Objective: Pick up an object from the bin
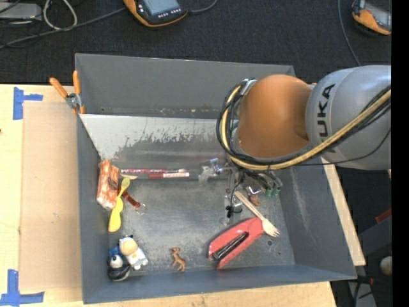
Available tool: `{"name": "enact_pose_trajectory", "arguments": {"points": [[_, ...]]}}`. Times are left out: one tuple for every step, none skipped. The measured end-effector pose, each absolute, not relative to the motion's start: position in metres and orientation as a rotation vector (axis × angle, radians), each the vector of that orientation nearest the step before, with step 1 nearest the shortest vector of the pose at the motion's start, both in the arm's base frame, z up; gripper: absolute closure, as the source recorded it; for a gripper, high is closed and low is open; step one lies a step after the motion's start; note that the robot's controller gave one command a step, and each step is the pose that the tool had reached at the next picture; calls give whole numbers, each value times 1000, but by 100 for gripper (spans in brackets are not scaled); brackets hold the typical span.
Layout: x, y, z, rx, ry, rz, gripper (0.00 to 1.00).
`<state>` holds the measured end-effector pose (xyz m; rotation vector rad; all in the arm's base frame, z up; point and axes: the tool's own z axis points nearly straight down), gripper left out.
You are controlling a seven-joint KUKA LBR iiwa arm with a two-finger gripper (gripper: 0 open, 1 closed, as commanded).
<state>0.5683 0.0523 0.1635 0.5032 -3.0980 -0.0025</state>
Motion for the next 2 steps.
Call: {"name": "enact_pose_trajectory", "arguments": {"points": [[547, 32, 151, 239, -3128, -3, 0], [491, 3, 122, 513, -3095, -5, 0]]}}
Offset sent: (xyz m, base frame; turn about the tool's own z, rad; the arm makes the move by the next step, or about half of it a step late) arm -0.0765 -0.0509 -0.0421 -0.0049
